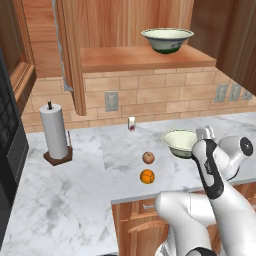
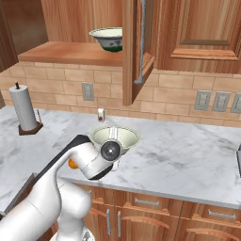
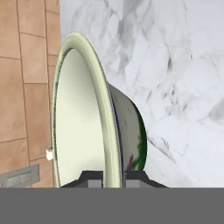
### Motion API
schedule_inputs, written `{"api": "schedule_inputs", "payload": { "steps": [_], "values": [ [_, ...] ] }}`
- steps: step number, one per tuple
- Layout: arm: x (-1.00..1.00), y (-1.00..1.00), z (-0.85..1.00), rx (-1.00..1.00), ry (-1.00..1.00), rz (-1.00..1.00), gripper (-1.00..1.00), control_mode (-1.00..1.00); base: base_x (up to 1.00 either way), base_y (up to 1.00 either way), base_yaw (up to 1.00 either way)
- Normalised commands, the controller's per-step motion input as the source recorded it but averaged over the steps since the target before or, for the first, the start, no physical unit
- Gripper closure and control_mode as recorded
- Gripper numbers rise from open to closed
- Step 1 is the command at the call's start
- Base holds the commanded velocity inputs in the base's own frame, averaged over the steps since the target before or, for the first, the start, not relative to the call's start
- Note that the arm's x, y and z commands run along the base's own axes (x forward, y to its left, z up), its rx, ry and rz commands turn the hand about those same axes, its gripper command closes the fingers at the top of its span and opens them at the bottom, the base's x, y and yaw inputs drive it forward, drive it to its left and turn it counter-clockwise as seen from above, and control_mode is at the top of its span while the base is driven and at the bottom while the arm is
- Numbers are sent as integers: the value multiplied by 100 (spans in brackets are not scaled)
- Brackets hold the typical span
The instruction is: Pick both bowls and place them on the counter. Then place the peach in one bowl and place the orange in the other bowl.
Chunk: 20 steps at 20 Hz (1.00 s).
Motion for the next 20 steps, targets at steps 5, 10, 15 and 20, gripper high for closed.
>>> {"api": "schedule_inputs", "payload": {
  "steps": [5, 10, 15, 20],
  "values": [
    [9, 0, -23, 4, 2, 9, 100, -100, 0, 0, 0],
    [21, 5, -24, 2, 0, 7, 100, -100, 0, 0, 0],
    [16, 6, -20, 2, 0, 5, 100, -100, 0, 0, 0],
    [18, 0, -16, 0, 0, 4, 100, -100, 0, 0, 0]
  ]
}}
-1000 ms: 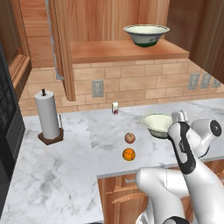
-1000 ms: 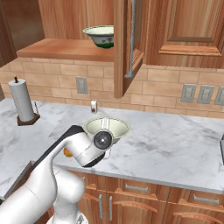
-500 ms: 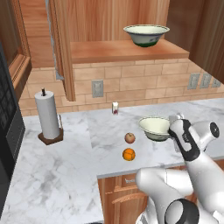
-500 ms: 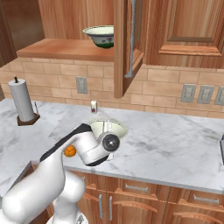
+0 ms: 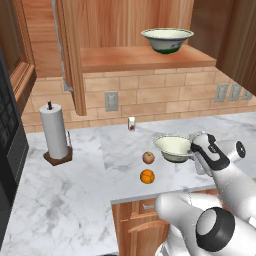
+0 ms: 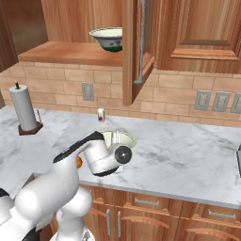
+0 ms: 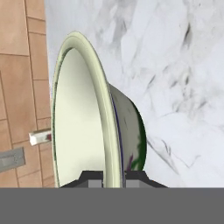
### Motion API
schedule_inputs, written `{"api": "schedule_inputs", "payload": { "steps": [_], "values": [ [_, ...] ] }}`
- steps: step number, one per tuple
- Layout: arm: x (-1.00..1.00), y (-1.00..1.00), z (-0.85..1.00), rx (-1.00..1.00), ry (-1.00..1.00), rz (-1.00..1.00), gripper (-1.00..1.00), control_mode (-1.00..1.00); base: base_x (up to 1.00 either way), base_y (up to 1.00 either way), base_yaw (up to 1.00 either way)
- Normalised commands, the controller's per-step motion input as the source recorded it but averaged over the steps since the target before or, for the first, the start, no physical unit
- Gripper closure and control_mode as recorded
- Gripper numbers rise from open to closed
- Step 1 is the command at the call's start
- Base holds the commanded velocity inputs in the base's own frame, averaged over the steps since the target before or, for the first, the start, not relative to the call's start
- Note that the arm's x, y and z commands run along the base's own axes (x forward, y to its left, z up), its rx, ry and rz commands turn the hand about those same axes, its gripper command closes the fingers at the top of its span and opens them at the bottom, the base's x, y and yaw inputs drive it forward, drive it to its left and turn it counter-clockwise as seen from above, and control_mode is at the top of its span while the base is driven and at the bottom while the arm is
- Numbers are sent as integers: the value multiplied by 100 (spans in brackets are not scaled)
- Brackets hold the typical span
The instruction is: Pick both bowls and place them on the counter. Then place the peach in one bowl and place the orange in the other bowl.
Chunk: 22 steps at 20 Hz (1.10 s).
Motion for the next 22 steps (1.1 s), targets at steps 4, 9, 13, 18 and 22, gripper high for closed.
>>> {"api": "schedule_inputs", "payload": {
  "steps": [4, 9, 13, 18, 22],
  "values": [
    [22, 0, -14, 0, 0, 1, 100, -100, 0, 0, 0],
    [21, 0, -14, 0, 0, 0, 100, -100, 0, 0, 0],
    [17, -2, -15, 0, -1, 0, 100, -100, 0, 0, 0],
    [11, -11, -21, 0, -3, 0, 100, -100, 0, 0, 0],
    [0, -4, -26, 0, -3, 0, 100, -100, 0, 0, 0]
  ]
}}
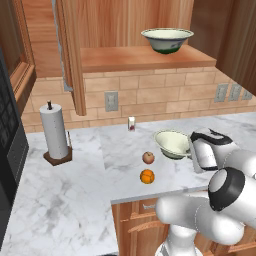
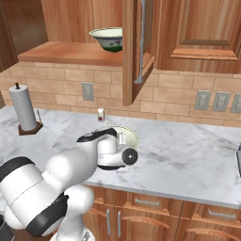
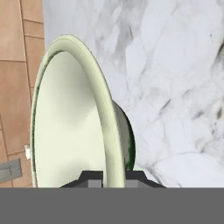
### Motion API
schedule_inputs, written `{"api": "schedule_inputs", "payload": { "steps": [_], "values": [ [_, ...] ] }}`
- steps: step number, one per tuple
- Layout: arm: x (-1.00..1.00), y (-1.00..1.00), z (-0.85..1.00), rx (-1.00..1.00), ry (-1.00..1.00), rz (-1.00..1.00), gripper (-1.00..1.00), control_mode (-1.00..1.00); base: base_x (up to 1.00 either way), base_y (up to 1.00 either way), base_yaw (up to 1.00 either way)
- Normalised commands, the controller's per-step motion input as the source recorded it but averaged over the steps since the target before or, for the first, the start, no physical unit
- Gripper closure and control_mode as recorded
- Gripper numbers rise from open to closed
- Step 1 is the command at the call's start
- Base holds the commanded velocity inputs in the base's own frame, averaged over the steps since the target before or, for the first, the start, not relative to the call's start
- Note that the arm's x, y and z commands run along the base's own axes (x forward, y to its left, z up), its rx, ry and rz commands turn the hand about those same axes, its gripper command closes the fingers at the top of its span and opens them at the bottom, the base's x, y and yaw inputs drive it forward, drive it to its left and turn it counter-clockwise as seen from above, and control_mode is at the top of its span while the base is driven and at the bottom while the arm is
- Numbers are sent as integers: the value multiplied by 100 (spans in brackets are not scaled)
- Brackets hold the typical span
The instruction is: Pick both bowls and place them on the counter. Then place the peach in one bowl and place the orange in the other bowl.
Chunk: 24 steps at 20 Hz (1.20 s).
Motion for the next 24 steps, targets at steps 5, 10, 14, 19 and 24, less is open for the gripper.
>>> {"api": "schedule_inputs", "payload": {
  "steps": [5, 10, 14, 19, 24],
  "values": [
    [0, 0, -9, 0, -3, 0, 100, -100, 0, 0, 0],
    [0, 0, 0, 0, -2, 0, 100, -100, 0, 0, 0],
    [0, 1, 1, 0, 0, 0, -100, -100, 0, 0, 0],
    [0, 0, 10, 0, 0, 0, -100, -100, 0, 0, 0],
    [-5, 5, 20, 0, 0, 0, -100, -100, 0, 0, 0]
  ]
}}
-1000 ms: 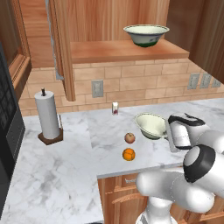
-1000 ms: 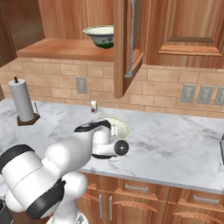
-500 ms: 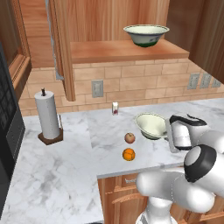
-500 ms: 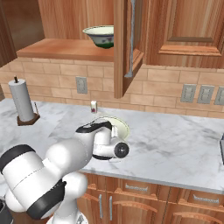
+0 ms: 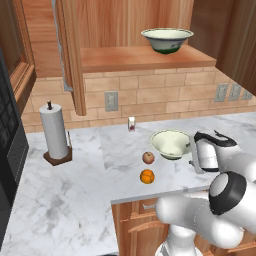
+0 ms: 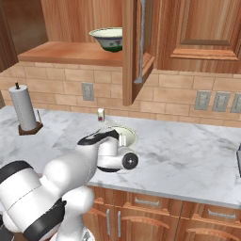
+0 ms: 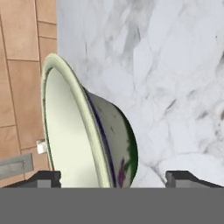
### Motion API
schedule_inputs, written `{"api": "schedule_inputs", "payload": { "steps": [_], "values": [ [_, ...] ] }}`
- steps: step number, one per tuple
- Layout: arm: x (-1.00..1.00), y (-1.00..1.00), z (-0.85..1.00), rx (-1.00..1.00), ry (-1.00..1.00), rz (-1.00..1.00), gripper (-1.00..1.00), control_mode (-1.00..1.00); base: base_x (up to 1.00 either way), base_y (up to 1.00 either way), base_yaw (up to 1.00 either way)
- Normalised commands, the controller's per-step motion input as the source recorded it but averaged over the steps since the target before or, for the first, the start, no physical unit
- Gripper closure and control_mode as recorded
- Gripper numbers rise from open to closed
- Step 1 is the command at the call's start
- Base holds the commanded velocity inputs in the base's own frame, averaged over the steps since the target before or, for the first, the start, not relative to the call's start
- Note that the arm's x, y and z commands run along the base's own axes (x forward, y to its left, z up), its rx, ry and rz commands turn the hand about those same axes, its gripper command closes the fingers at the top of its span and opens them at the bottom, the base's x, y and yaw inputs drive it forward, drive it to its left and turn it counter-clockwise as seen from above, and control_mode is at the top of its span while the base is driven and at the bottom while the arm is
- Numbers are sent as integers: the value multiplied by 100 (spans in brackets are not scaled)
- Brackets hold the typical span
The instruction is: Pick both bowls and place them on the counter. Then place the peach in one bowl and place the orange in the other bowl.
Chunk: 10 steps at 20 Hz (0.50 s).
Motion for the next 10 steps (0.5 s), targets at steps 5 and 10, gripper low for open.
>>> {"api": "schedule_inputs", "payload": {
  "steps": [5, 10],
  "values": [
    [-22, 10, 26, 0, -2, 0, -100, -100, 0, 0, 0],
    [-27, 9, 38, 0, -3, 0, -100, -100, 0, 0, 0]
  ]
}}
